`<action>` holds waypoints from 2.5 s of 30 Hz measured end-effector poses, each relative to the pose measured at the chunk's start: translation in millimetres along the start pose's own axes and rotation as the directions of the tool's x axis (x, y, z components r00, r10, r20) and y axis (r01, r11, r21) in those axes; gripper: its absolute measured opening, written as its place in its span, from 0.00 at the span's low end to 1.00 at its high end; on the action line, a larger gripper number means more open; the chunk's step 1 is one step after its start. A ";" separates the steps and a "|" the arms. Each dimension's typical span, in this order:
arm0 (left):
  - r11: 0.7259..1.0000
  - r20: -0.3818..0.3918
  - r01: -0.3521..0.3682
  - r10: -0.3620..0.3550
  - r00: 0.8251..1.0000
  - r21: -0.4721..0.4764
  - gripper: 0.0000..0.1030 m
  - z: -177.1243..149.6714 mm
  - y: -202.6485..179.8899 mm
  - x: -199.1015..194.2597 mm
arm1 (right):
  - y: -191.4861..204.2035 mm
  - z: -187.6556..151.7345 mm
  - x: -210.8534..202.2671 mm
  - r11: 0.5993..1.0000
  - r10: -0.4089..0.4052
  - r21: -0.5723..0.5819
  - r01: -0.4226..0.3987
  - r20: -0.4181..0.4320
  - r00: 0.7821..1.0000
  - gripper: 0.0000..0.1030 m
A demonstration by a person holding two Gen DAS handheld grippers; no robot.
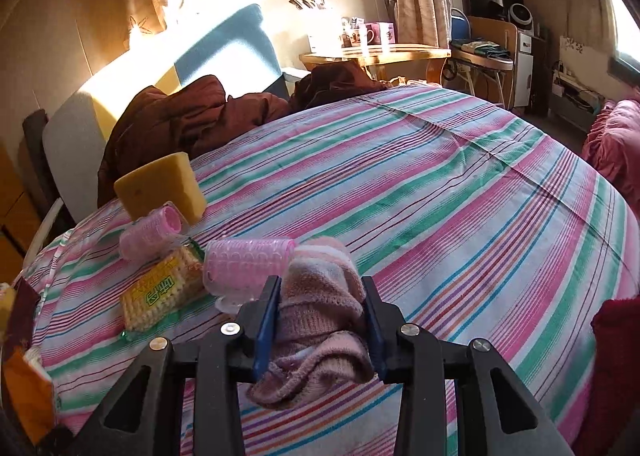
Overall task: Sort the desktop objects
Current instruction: 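Grasp the pink knit sock with the right tool while the left tool holds the chip bag, then carry the chip bag and pink sock toward the gold tray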
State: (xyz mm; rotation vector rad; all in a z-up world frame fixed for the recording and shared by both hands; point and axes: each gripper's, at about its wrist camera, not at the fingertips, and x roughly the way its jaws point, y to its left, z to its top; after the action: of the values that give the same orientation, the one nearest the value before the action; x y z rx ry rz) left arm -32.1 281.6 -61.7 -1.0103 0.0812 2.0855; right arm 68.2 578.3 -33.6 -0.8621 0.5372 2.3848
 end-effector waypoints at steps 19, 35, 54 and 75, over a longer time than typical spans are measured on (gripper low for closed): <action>0.995 0.021 0.091 -0.091 0.996 -0.034 0.82 -5.9 -2.4 -23.1 | 90.5 -71.0 -34.4 0.960 0.196 -0.194 -0.202 -0.050 0.979 0.38; 0.999 0.006 -0.050 0.050 0.999 0.016 0.80 12.9 -21.5 -12.7 | 101.8 -89.0 -37.5 0.943 0.188 -0.274 -0.188 -0.026 0.982 0.39; 1.000 0.010 -0.002 0.002 1.000 -0.019 0.68 8.0 -14.0 -3.5 | 104.5 -95.1 -35.9 0.936 0.181 -0.304 -0.175 -0.011 0.984 0.40; 0.996 0.052 -0.076 0.074 0.996 0.037 0.60 -7.9 -24.0 -24.7 | 119.9 -101.2 -41.0 0.918 0.181 -0.356 -0.175 -0.018 0.983 0.40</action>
State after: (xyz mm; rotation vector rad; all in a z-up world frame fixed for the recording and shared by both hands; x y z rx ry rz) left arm -1.7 279.3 -43.7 -0.9436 0.1357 2.1676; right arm 68.2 417.8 -56.8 -0.9821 0.1801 2.7052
